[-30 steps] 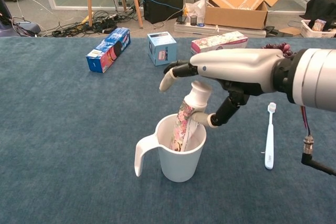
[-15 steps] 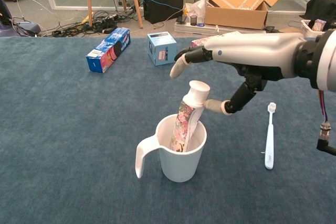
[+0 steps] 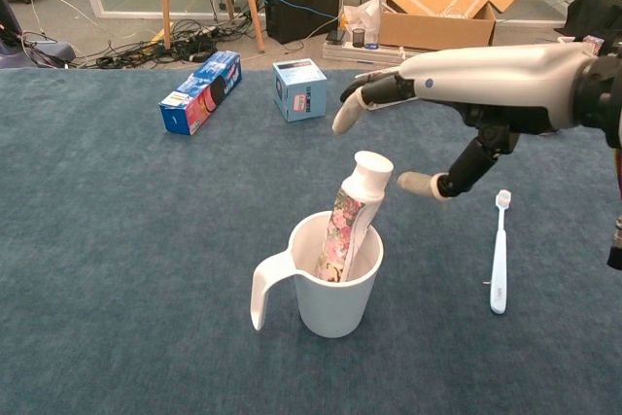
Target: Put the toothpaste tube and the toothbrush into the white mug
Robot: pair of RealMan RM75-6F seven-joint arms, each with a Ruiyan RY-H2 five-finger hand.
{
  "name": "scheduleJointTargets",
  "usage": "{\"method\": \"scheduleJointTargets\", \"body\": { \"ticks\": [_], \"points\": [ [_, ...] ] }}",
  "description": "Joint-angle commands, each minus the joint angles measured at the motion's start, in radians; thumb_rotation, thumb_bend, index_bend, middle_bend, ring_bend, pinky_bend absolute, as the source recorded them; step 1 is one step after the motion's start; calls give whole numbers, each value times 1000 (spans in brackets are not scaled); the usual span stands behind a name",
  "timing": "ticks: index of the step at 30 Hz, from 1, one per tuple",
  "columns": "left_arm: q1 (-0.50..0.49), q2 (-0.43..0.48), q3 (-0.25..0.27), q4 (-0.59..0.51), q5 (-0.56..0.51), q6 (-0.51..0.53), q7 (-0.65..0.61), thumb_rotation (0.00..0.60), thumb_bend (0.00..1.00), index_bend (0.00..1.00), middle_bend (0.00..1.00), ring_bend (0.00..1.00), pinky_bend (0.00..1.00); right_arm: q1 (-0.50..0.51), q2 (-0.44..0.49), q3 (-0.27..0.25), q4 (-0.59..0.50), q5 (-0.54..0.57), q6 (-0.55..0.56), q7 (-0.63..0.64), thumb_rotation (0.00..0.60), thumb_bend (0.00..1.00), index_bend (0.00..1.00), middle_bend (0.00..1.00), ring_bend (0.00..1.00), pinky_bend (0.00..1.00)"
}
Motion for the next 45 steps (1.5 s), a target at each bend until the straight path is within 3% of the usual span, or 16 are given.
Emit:
{"method": "scheduleJointTargets", "body": {
  "ticks": [1,6,10,12,15,17,23,29,35,45],
  "points": [
    [0,0,0,0,0,0,1,600,252,505,403,307,331,-6,34,-9,-17,11,2,-10,600,328,203,56,0,75],
    [0,-1,-1,0,-2,1,2,600,252,505,403,308,331,-15,109,-33,-45,36,5,-36,600,328,203,58,0,98],
    [0,-1,-1,-1,-1,2,3,600,252,505,403,308,332,-35,164,-65,-56,35,27,-75,600,328,203,155,28,290],
    [0,-2,-1,0,-1,2,3,600,252,505,403,308,331,-44,182,-82,-56,32,33,-95,600,328,206,260,123,401],
    [-1,-3,-2,2,-4,-1,4,600,252,505,403,308,331,-48,212,-114,-61,53,16,-126,600,329,260,473,343,592],
    [-2,-4,-3,3,-6,-3,6,600,252,505,403,308,331,-46,230,-134,-63,75,-5,-143,600,331,291,577,448,663],
    [-3,-4,-4,4,-9,-6,4,600,252,505,403,307,332,-36,263,-183,-71,127,-74,-165,600,360,331,825,687,827],
    [-2,-3,-4,3,-8,-4,1,600,252,505,403,308,332,-21,289,-224,-68,183,-169,-133,600,503,333,979,841,928],
    [-5,-6,-4,5,-13,-12,6,600,252,505,403,308,331,2,311,-238,-34,248,-272,-47,600,608,331,1000,912,977],
    [-5,-7,-3,4,-12,-10,9,600,252,505,403,308,331,41,317,-272,18,306,-368,18,600,632,255,1000,945,998]
  ]
}}
